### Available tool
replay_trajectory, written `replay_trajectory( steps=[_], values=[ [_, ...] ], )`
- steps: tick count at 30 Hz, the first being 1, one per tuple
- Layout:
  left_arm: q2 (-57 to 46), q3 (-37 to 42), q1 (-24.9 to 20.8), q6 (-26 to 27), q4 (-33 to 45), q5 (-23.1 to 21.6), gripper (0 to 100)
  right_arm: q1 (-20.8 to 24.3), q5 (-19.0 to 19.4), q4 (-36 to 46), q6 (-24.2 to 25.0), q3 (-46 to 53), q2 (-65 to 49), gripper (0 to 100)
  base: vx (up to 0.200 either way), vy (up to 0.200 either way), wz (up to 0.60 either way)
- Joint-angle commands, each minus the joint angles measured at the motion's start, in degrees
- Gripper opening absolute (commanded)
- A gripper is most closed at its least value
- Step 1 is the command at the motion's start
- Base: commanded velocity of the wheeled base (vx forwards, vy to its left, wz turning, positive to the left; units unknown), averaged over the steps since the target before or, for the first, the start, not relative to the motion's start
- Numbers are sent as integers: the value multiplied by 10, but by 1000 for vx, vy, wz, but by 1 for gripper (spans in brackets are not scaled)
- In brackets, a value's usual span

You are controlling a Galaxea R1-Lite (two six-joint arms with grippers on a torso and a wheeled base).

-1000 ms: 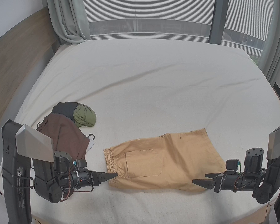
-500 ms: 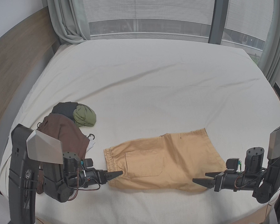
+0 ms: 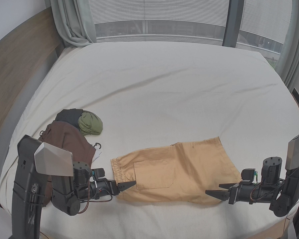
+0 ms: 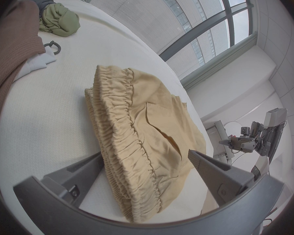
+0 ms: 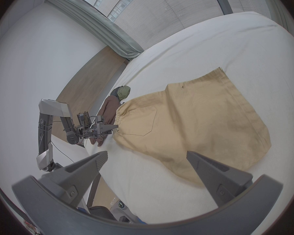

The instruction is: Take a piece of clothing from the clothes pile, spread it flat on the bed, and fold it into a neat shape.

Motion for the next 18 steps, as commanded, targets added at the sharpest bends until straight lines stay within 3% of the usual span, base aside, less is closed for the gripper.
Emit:
replay_trajectory(
  steps=[1,4,5,18],
  values=[
    [7,-2,-1,0,0,6,100,0,0,0,0,-1,1,100,0,0,0],
    [7,-2,-3,-3,-1,15,100,0,0,0,0,-4,1,100,0,0,0],
    [7,-2,-4,-7,0,16,0,-1,0,0,0,-5,1,100,0,0,0],
    [-16,16,14,-4,-1,38,0,-28,4,0,3,-13,6,100,0,0,0]
  ],
)
